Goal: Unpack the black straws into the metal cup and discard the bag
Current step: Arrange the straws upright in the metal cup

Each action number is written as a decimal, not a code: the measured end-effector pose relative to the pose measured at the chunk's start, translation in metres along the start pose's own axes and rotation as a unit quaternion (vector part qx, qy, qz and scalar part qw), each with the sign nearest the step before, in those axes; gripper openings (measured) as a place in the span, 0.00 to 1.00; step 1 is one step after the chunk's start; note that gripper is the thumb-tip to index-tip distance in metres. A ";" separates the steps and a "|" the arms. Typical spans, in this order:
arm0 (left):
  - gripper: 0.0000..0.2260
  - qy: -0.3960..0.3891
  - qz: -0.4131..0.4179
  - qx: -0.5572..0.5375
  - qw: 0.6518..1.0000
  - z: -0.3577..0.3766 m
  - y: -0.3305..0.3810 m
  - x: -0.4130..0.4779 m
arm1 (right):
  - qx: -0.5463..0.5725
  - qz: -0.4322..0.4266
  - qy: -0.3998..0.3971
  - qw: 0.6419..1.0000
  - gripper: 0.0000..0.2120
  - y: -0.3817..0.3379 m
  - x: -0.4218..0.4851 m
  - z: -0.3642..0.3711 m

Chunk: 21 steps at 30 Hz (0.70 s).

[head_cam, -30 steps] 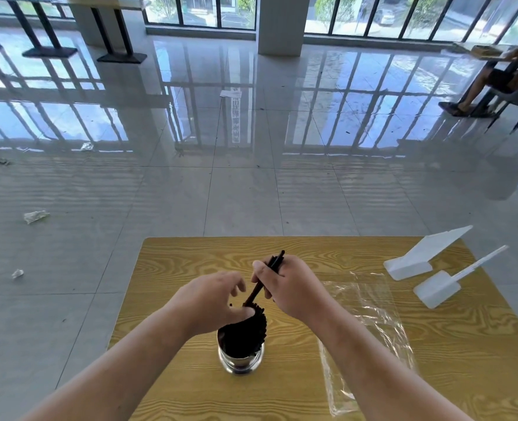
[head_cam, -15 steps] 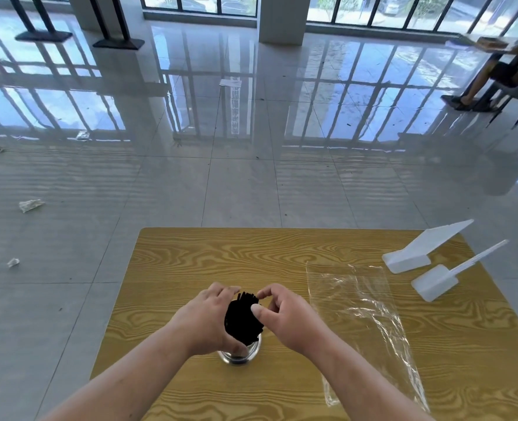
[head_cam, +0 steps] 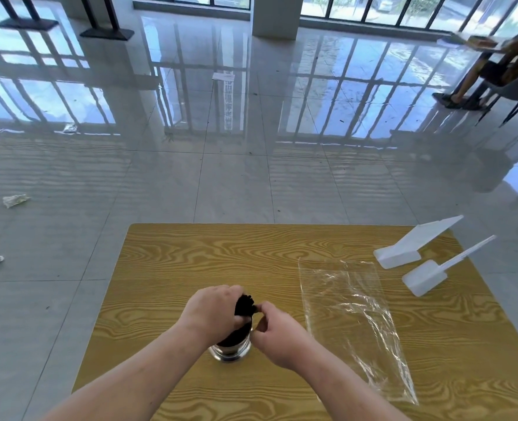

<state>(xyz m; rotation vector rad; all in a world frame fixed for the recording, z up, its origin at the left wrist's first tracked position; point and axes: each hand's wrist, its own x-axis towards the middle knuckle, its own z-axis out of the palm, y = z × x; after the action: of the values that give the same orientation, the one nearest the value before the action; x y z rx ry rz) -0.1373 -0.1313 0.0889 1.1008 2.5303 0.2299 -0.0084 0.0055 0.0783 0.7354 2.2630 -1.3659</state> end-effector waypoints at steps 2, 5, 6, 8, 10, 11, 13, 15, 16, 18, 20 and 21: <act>0.12 0.004 -0.010 -0.017 1.000 -0.004 -0.004 -0.002 | -0.011 -0.008 0.012 1.000 0.23 -0.004 0.003 -0.001; 0.07 0.007 -0.025 -0.034 0.999 -0.011 -0.012 -0.005 | -0.017 -0.020 0.026 0.999 0.21 -0.010 0.007 -0.002; 0.06 0.009 -0.030 -0.040 0.999 -0.014 -0.015 -0.006 | -0.018 -0.023 0.029 0.999 0.20 -0.013 0.008 -0.002; 0.06 0.017 -0.037 -0.048 0.998 -0.020 -0.019 -0.008 | -0.016 -0.029 0.033 0.999 0.17 -0.018 0.010 -0.003; 0.06 0.024 -0.041 -0.053 0.997 -0.026 -0.022 -0.010 | -0.019 -0.036 0.034 0.999 0.14 -0.022 0.013 -0.002; 0.06 0.025 -0.044 -0.056 0.997 -0.030 -0.023 -0.011 | -0.022 -0.039 0.034 0.998 0.13 -0.024 0.014 -0.003; 0.07 0.027 -0.047 -0.061 0.997 -0.037 -0.024 -0.012 | -0.034 -0.044 0.038 0.998 0.13 -0.028 0.015 -0.004; 0.07 0.028 -0.047 -0.064 0.996 -0.044 -0.024 -0.014 | -0.048 -0.049 0.046 0.997 0.16 -0.030 0.017 -0.006; 0.06 0.028 -0.047 -0.066 0.996 -0.048 -0.024 -0.014 | -0.053 -0.053 0.050 0.996 0.17 -0.032 0.017 -0.007; 0.06 0.030 -0.043 -0.069 0.996 -0.056 -0.023 -0.015 | -0.052 -0.062 0.062 0.995 0.17 -0.033 0.017 -0.008; 0.06 0.038 -0.037 -0.076 0.996 -0.065 -0.022 -0.015 | -0.050 -0.072 0.071 0.994 0.17 -0.035 0.017 -0.010; 0.06 0.042 -0.034 -0.079 0.995 -0.070 -0.021 -0.015 | -0.049 -0.076 0.075 0.993 0.17 -0.036 0.017 -0.010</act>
<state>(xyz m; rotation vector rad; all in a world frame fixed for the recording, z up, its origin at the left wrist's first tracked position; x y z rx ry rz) -0.1701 -0.1569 0.1507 0.9619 2.5665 0.4576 -0.0441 0.0048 0.0977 0.6657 2.5291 -1.2938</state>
